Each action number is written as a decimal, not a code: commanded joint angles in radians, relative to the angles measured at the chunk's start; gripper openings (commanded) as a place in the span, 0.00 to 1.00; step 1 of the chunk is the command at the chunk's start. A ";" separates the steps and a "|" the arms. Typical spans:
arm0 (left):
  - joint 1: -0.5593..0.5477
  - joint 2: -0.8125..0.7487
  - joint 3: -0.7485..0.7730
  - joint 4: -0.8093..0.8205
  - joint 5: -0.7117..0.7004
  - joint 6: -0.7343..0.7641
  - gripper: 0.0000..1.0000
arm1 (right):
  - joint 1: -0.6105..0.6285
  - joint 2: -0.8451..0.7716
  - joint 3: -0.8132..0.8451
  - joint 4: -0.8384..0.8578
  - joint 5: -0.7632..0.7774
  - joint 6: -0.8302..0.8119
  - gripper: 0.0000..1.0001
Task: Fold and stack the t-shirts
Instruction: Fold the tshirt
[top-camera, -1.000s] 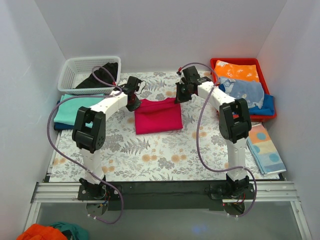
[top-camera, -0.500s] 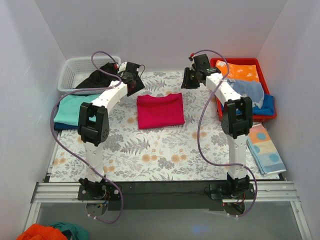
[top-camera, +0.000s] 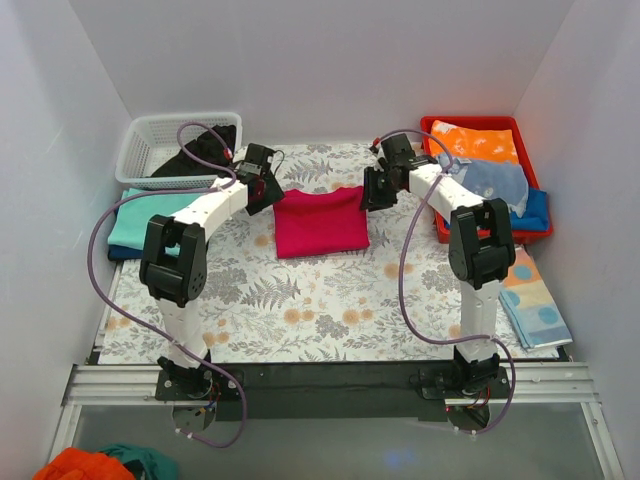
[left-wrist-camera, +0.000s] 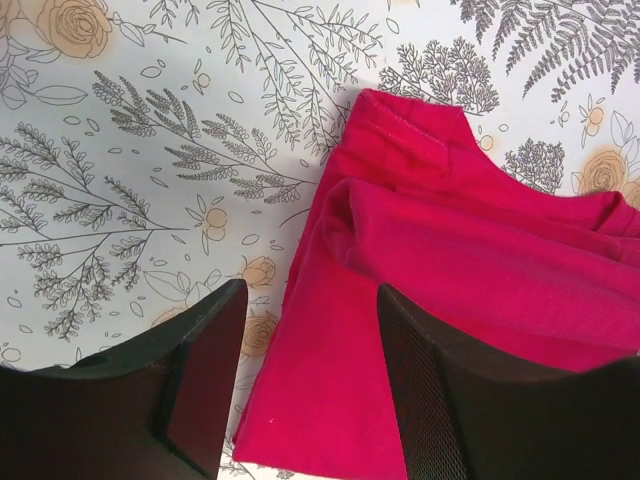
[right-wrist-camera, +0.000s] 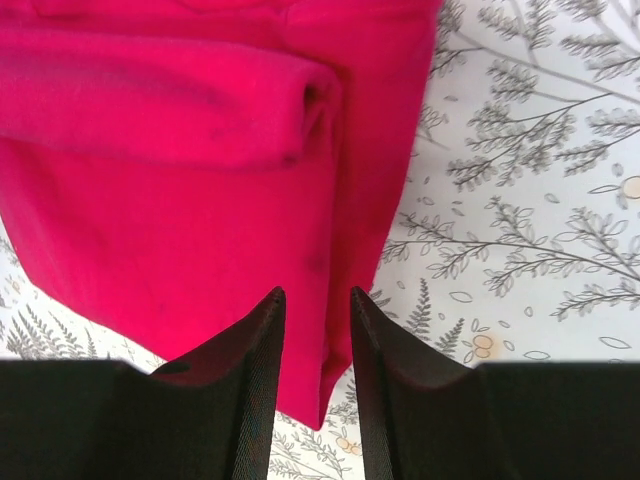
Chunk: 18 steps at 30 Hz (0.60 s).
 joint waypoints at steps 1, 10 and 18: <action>0.001 -0.084 -0.021 -0.005 -0.017 -0.020 0.53 | 0.019 -0.015 0.011 0.036 -0.047 -0.004 0.38; 0.001 0.085 0.135 -0.081 -0.013 -0.011 0.52 | 0.032 0.185 0.261 0.013 -0.060 0.015 0.37; 0.005 0.330 0.390 -0.022 0.016 0.046 0.52 | 0.015 0.350 0.485 0.015 -0.054 0.071 0.37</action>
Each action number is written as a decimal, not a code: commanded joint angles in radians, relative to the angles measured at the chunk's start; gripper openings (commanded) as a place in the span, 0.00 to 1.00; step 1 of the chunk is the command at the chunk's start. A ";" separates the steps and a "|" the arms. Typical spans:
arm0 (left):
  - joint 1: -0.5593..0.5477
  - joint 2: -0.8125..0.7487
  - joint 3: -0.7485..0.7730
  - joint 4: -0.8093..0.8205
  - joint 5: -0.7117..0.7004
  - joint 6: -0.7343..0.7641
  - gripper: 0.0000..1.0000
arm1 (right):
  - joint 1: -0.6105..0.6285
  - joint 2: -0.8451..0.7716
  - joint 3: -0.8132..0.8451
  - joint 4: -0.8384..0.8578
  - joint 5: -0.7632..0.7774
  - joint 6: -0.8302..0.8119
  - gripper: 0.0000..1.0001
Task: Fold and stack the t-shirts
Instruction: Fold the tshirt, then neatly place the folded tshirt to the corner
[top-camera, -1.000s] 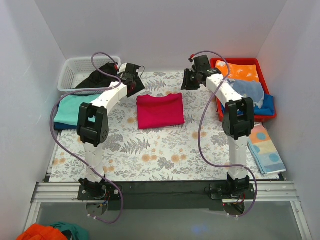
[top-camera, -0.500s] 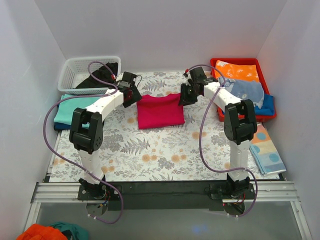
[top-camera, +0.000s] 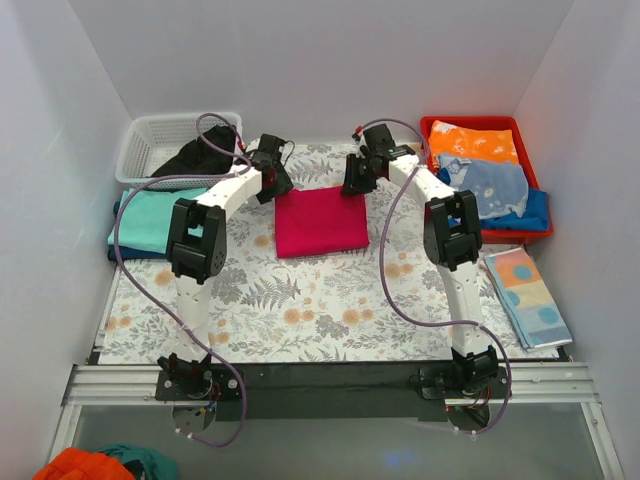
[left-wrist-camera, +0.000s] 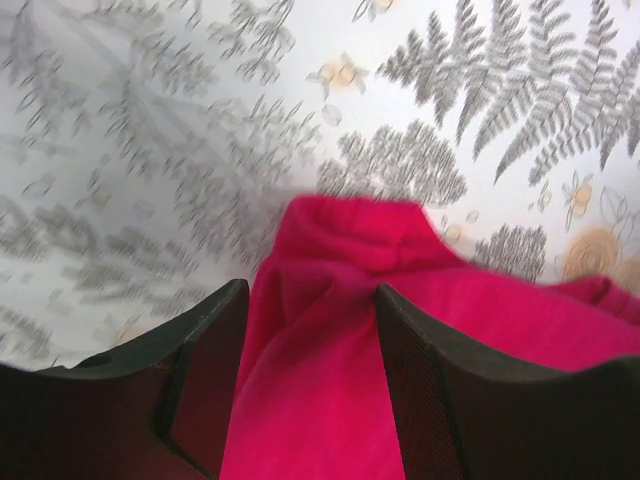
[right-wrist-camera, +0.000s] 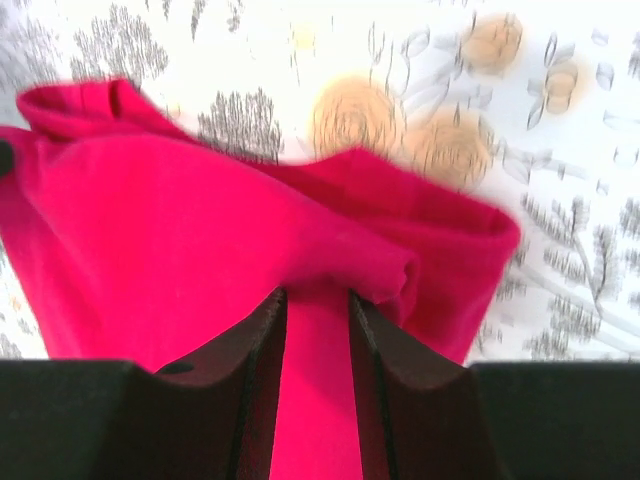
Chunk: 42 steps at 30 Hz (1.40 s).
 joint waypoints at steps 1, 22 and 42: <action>0.006 0.112 0.178 0.030 0.007 0.041 0.52 | -0.018 0.056 0.137 0.015 -0.009 0.050 0.36; 0.046 -0.023 0.131 0.075 -0.054 0.128 0.55 | -0.061 -0.222 -0.196 0.024 0.044 -0.068 0.51; 0.067 -0.204 -0.330 0.073 0.061 -0.047 0.55 | -0.051 -0.139 -0.270 0.045 -0.051 -0.088 0.47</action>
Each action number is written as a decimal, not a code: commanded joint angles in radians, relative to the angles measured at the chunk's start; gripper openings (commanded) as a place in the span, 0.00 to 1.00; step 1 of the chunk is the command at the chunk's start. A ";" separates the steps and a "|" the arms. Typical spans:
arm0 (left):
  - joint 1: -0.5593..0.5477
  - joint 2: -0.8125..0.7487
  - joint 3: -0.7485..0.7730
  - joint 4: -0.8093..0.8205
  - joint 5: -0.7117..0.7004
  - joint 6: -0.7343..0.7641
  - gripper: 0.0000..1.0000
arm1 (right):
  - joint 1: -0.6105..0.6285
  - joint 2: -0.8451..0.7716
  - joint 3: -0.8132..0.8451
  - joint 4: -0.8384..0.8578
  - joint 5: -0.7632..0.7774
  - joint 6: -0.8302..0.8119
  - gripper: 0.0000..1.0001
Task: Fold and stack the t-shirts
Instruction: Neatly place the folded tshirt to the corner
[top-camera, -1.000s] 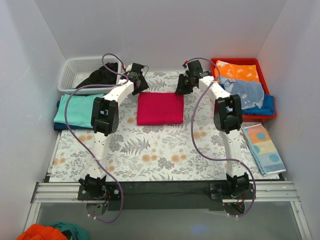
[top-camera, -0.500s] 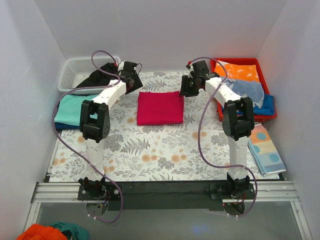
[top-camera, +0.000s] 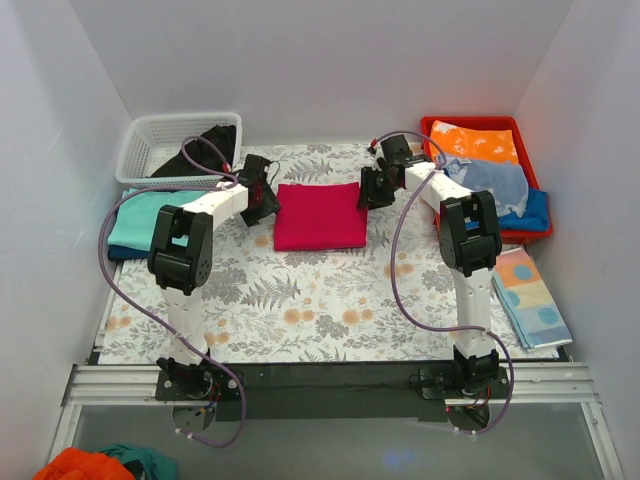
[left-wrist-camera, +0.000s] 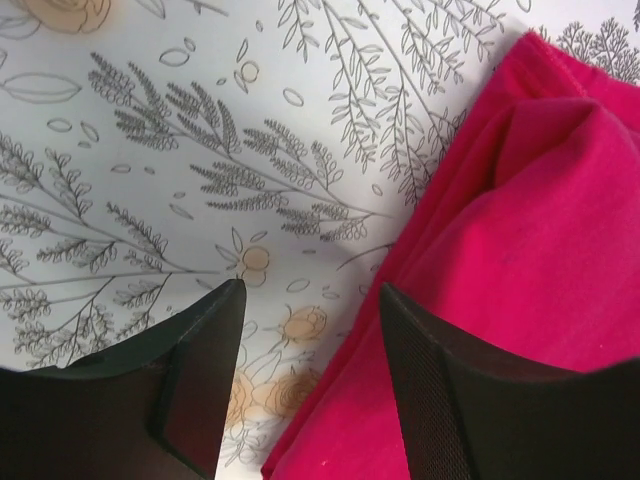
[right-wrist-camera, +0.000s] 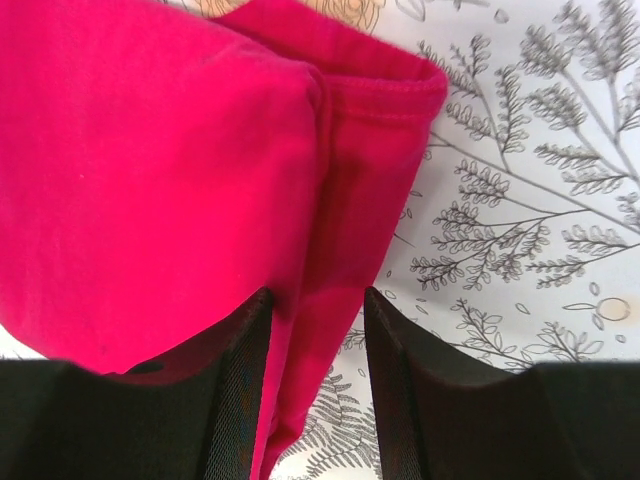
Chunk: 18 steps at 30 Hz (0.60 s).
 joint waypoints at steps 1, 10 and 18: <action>0.021 -0.082 -0.044 -0.011 0.034 -0.041 0.55 | 0.011 0.007 -0.025 0.030 -0.059 -0.008 0.47; 0.030 -0.073 -0.044 0.032 0.145 -0.031 0.54 | 0.029 -0.036 -0.093 0.047 -0.060 -0.012 0.26; 0.029 -0.112 -0.062 0.125 0.300 0.030 0.54 | 0.038 -0.163 -0.170 0.048 0.013 -0.011 0.15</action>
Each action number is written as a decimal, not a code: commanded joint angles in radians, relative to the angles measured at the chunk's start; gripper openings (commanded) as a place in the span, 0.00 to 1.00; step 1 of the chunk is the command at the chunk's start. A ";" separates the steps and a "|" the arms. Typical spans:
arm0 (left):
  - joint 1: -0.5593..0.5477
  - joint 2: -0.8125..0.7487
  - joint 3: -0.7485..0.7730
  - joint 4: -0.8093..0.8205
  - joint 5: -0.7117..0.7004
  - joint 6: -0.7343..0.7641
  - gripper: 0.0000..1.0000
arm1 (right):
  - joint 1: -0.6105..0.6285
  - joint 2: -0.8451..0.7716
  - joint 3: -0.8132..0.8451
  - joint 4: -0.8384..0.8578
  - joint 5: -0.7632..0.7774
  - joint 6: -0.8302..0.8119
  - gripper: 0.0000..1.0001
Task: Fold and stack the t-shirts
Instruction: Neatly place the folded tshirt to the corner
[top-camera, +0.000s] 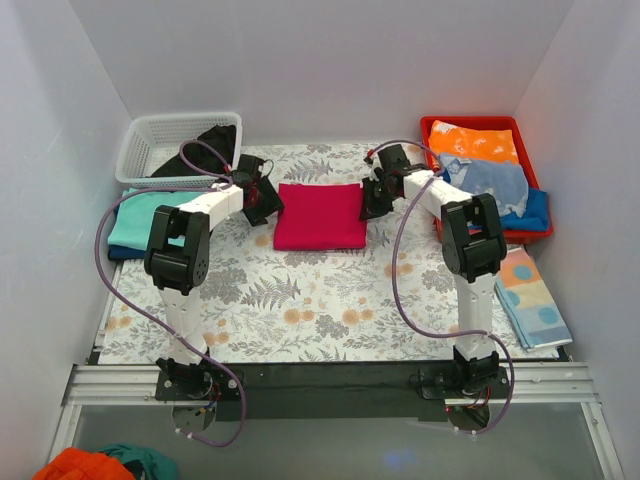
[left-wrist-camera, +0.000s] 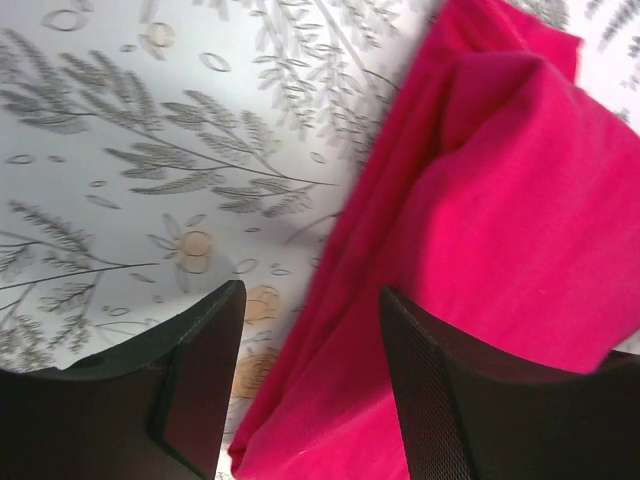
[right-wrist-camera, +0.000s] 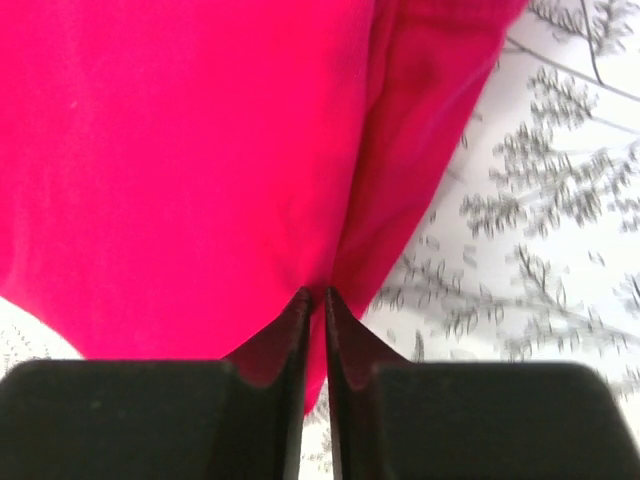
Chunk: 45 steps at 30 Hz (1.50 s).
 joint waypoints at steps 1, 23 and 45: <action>0.001 -0.088 -0.018 0.072 0.129 0.044 0.54 | 0.008 -0.130 -0.036 0.000 0.052 -0.010 0.13; 0.007 -0.237 -0.168 0.108 -0.079 0.002 0.54 | 0.008 -0.250 -0.174 0.000 0.137 -0.020 0.27; 0.088 0.132 -0.052 0.178 0.469 0.117 0.56 | 0.008 -0.274 -0.231 -0.006 0.177 -0.002 0.28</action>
